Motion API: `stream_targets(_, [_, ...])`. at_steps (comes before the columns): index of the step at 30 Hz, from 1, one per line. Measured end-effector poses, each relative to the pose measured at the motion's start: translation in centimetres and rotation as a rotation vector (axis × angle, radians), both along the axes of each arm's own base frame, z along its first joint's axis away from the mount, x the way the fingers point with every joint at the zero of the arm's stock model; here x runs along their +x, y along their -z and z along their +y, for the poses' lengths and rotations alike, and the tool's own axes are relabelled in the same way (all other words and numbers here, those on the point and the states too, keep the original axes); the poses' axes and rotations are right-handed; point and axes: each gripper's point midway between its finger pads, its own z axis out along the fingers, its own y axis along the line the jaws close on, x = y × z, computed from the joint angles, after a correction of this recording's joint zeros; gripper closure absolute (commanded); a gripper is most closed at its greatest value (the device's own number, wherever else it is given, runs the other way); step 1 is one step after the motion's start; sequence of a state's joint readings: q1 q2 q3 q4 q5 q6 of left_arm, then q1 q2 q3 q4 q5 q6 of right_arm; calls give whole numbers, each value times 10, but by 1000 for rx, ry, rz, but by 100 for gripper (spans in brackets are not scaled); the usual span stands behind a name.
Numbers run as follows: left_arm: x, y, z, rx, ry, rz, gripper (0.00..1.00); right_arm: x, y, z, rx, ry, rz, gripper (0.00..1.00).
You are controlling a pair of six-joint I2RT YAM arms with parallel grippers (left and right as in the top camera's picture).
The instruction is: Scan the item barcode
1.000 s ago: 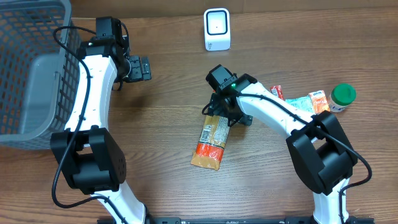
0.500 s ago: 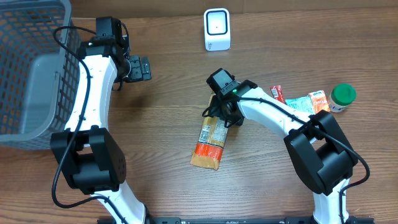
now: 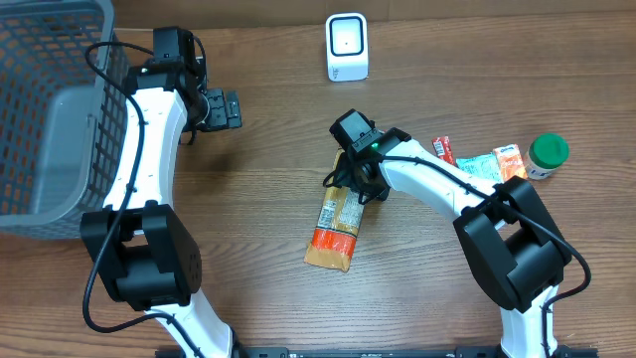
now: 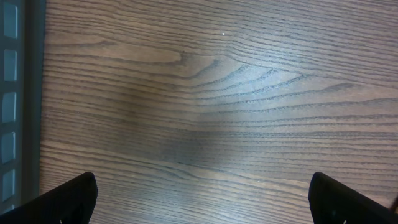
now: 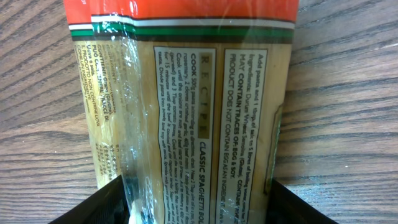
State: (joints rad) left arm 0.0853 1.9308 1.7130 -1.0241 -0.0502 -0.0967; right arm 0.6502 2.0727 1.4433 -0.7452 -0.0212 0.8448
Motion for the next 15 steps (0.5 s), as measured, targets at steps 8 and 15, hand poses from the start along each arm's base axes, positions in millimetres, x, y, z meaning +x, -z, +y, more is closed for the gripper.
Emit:
stream_targets(8, [0, 0, 0, 0, 0, 0, 0, -1, 1, 0, 0, 0, 1, 25])
stream_targets(15, [0, 0, 0, 0, 0, 0, 0, 0, 1, 1, 4, -2, -3, 25])
